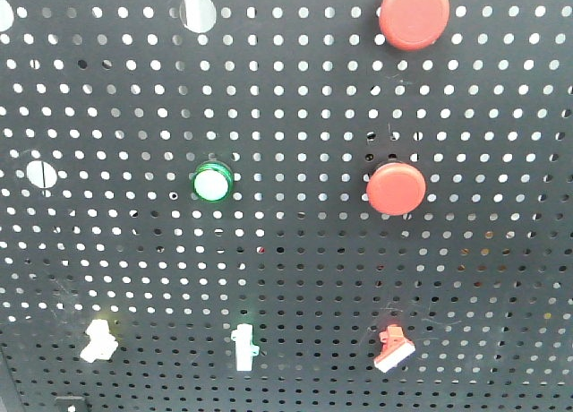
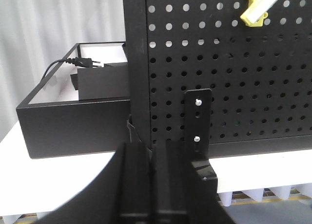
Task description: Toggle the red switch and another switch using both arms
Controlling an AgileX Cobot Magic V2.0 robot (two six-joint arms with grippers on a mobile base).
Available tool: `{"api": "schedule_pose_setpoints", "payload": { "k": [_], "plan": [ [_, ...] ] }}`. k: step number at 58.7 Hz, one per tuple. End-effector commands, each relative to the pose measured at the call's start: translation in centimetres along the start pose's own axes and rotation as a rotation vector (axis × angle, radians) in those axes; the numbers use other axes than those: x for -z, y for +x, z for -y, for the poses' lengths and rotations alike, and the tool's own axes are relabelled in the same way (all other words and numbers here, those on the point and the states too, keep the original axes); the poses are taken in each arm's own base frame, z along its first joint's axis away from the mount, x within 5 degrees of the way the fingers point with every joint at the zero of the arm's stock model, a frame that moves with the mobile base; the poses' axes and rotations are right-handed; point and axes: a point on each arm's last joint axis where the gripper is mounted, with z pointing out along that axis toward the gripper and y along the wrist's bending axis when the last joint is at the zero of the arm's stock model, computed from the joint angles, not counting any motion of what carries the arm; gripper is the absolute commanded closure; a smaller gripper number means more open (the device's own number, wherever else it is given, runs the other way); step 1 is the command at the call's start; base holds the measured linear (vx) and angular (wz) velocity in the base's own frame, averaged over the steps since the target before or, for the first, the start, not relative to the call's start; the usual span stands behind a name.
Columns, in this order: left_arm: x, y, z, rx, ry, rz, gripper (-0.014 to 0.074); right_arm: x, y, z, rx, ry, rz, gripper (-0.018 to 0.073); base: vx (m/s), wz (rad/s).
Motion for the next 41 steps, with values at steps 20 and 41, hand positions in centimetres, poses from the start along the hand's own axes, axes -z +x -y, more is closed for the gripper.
{"api": "schedule_pose_setpoints", "payload": {
  "k": [20, 41],
  "plan": [
    [0.1, -0.1, 0.0, 0.012, -0.003, 0.078, 0.0594, 1.6, 2.5, 0.6, 0.083, 0.064, 0.198, 0.0566, 0.0, 0.0],
    [0.1, -0.1, 0.0, 0.012, -0.003, 0.078, 0.0594, 1.6, 2.5, 0.6, 0.083, 0.064, 0.197, 0.0566, 0.0, 0.0]
  ]
}}
